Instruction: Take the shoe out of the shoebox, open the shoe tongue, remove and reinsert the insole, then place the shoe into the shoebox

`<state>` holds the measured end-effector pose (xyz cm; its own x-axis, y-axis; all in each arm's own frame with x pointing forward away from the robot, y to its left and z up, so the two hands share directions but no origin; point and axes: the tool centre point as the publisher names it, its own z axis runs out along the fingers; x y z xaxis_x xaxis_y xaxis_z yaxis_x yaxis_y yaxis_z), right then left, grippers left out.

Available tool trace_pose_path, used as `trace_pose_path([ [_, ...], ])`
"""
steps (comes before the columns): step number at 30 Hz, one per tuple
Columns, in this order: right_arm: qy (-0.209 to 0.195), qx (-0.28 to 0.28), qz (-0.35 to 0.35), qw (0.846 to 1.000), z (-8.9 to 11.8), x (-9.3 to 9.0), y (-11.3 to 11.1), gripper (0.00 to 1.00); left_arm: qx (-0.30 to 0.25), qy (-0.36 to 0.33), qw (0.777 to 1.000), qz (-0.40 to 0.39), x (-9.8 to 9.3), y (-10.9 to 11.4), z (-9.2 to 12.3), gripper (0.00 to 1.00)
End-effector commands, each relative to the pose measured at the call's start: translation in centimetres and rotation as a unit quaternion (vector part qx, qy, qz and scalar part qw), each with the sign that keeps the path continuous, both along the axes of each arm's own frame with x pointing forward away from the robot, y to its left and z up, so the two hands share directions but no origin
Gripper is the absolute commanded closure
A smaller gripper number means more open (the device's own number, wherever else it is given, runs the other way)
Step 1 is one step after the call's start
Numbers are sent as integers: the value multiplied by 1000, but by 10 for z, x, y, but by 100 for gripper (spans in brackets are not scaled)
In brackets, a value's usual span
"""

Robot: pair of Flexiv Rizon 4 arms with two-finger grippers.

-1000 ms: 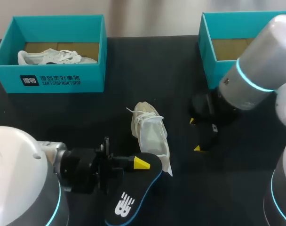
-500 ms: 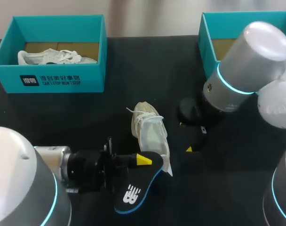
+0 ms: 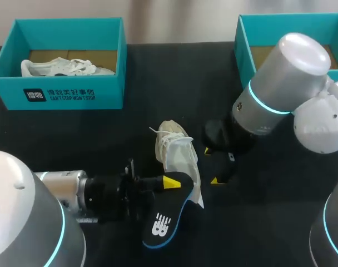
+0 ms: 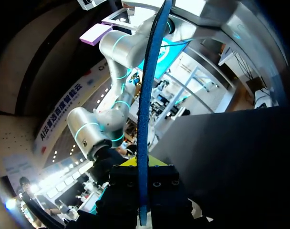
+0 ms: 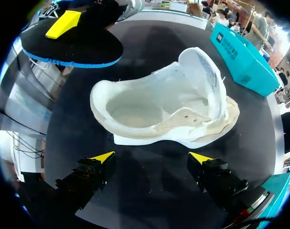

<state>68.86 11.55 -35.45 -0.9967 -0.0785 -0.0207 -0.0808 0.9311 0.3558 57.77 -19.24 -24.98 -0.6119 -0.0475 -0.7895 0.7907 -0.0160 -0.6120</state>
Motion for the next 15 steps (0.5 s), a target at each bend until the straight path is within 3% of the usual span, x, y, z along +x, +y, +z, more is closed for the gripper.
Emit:
trace_pose_path([
  [1, 1, -4, -3, 1000, -2, -5, 9, 0, 2, -2, 1000, -3, 4, -6, -3, 100],
  [15, -1, 9, -9, 1000, -2, -17, 23, 0, -2, 6, 1000, 11, 13, -9, -9, 100],
])
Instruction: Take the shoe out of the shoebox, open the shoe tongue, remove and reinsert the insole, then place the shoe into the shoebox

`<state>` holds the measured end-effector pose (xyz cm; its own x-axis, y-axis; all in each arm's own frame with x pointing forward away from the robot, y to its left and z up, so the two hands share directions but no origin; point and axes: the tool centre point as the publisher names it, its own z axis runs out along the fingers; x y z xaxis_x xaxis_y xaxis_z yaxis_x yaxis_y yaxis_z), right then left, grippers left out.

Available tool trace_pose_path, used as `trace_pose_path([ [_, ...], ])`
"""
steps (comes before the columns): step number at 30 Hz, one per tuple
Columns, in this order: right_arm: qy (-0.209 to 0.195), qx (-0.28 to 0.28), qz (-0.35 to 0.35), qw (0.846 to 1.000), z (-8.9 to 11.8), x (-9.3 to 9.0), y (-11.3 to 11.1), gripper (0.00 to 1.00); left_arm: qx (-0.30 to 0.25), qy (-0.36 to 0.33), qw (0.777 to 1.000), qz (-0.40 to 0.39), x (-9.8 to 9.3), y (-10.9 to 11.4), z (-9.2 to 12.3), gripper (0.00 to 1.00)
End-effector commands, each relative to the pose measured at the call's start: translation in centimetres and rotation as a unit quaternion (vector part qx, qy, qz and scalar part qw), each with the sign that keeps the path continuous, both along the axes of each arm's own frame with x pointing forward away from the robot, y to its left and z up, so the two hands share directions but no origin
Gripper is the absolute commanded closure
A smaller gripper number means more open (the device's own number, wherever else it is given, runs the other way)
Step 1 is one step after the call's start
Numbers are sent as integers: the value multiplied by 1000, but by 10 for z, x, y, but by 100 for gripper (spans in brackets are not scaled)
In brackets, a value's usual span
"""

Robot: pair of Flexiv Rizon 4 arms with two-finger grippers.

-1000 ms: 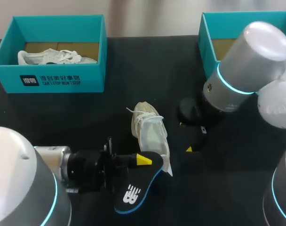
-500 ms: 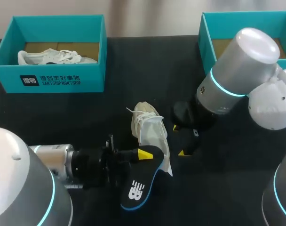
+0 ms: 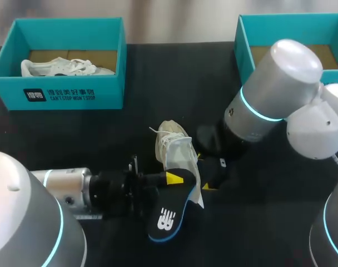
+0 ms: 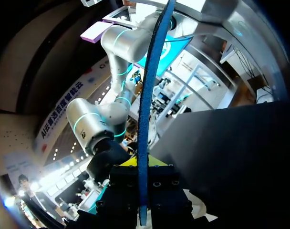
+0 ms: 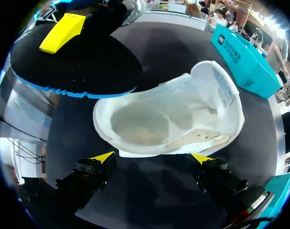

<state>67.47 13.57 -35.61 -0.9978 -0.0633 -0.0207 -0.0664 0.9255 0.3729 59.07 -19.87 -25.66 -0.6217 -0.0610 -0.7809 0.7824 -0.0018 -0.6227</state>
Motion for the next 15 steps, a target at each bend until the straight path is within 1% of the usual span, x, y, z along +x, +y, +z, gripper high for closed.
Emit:
trace_pose_path([
  [1, -2, 2, -2, 1000, 0, -4, 3, 0, -1, -1, 1000, 1, 0, -3, -2, 100],
  [13, -2, 2, -2, 1000, 0, -4, 3, 0, -1, -1, 1000, 1, 0, -3, -2, 100],
  [15, -2, 2, -2, 1000, 0, -4, 3, 0, 13, 10, 1000, 1, 0, -7, 0, 100],
])
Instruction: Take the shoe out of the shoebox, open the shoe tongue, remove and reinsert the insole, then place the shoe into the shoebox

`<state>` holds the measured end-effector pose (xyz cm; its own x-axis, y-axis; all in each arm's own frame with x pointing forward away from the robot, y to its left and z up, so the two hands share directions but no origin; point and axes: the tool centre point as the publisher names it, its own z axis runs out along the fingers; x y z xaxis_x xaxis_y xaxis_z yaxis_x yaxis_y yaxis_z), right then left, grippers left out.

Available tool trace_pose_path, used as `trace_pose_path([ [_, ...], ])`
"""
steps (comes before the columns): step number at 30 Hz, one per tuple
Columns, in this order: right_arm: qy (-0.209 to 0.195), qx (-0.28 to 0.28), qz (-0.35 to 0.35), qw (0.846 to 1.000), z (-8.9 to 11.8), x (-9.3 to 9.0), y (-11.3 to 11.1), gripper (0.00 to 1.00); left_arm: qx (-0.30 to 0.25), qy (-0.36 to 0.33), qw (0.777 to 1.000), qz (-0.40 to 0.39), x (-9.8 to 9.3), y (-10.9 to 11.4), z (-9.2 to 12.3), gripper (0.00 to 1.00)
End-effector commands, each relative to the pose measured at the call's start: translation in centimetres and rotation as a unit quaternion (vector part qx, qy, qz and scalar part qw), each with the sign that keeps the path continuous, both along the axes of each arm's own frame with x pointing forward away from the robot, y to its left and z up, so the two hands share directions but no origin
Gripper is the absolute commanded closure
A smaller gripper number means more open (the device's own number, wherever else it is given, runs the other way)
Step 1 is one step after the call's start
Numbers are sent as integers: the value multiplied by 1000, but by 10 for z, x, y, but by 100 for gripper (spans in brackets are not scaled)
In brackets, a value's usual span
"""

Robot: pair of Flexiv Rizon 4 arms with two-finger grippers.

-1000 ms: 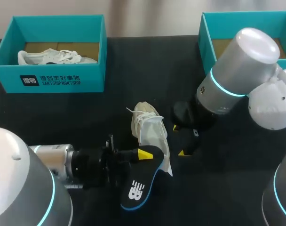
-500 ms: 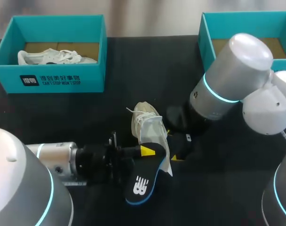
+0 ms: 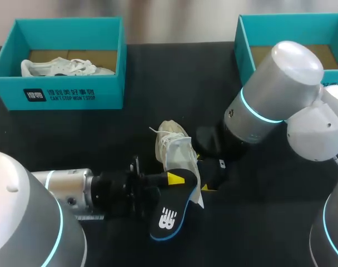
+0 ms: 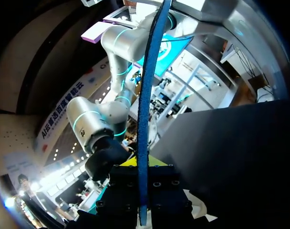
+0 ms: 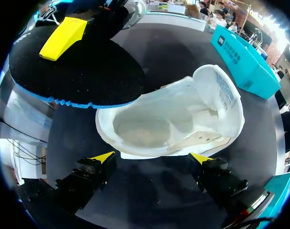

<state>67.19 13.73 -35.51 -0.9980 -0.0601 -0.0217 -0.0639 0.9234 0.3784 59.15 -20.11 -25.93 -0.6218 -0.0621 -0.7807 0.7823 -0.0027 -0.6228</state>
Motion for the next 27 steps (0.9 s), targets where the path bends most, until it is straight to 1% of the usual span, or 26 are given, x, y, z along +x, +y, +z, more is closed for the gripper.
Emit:
trace_pose_path([
  [1, -2, -1, -1, 1000, -1, -1, 1, 0, 12, 22, 1000, 2, 1, -6, 4, 100],
  [2, -2, -1, -1, 1000, -1, -1, 1, 0, 19, 40, 999, 6, 5, -6, 5, 100],
  [5, -2, -1, -1, 1000, -1, -1, 1, 0, 27, 65, 997, 14, 12, -6, 8, 100],
  [10, -2, -1, -1, 1000, -1, -1, 1, 0, 40, 98, 994, 23, 17, -2, 9, 100],
  [14, -2, -1, -1, 1000, -1, -1, 1, 0, 46, 121, 991, 19, 12, 2, 3, 100],
  [19, -2, -1, -1, 1000, -1, -1, 1, 0, 41, 137, 990, 22, 13, 4, -5, 100],
  [21, -2, -1, -1, 1000, -1, -1, 1, 0, 32, 140, 990, 9, 11, 1, -4, 100],
  [27, -2, -1, -1, 1000, -1, -1, 1, 0, 33, 134, 990, -9, 8, -13, 0, 100],
])
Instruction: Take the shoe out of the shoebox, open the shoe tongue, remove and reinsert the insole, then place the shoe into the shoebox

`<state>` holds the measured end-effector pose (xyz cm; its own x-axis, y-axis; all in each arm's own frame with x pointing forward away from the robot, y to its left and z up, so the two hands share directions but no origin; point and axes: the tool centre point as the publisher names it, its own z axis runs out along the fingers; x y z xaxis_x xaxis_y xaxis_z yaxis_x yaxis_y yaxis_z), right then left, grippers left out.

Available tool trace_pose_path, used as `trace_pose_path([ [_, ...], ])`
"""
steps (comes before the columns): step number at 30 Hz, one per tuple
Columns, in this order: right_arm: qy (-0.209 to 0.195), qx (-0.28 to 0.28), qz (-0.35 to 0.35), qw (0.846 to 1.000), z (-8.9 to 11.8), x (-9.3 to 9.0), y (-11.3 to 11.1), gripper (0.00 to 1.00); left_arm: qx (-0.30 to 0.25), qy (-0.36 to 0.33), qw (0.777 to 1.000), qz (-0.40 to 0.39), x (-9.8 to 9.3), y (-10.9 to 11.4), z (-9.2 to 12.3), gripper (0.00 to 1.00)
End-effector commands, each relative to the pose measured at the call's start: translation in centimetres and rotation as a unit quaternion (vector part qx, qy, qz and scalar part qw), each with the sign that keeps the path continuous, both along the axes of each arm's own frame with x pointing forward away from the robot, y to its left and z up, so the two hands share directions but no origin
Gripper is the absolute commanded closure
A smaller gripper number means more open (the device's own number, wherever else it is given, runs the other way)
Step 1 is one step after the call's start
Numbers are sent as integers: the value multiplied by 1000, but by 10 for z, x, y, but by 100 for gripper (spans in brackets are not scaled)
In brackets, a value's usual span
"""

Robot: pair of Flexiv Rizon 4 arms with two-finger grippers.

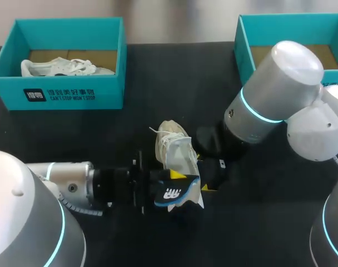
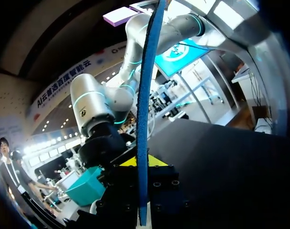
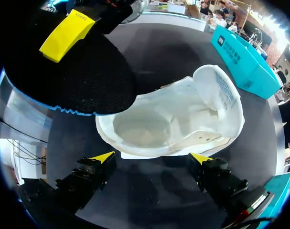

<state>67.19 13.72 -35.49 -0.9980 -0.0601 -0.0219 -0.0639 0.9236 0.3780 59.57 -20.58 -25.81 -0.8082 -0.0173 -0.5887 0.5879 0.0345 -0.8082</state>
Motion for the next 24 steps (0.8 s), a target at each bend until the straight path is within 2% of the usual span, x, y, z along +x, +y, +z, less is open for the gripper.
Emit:
trace_pose_path([
  [1, -1, -1, -1, 1000, -1, -1, 1, 0, 5, -1, 1000, -9, 4, -10, -2, 100],
  [15, -1, -1, -1, 1000, -1, -1, 1, 0, -6, 17, 1000, -16, 31, -27, -17, 100],
  [24, -1, -1, -1, 1000, -1, -1, 1, 0, -8, 26, 1000, -15, 35, -35, -23, 100],
])
